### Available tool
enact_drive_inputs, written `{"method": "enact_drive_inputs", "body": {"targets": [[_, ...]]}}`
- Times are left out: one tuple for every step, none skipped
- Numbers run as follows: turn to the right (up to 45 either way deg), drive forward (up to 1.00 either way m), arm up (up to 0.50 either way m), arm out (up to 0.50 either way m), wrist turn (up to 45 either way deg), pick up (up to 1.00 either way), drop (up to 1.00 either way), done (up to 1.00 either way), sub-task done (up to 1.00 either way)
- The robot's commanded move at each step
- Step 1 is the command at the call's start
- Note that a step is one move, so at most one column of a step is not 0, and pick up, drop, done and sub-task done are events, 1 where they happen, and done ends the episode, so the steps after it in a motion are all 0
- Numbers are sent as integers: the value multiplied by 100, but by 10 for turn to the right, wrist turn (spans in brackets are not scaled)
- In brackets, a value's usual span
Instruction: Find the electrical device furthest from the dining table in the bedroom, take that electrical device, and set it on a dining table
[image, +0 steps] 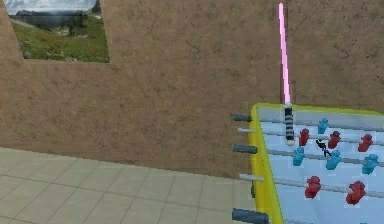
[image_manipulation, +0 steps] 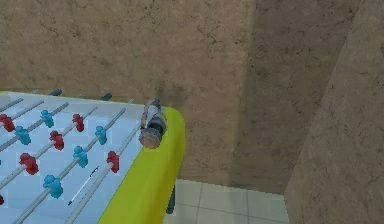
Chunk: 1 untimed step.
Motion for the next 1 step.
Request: {"method": "enact_drive_inputs", "body": {"targets": [[0, 0, 50, 0, 0, 0, 0, 0, 0]]}}
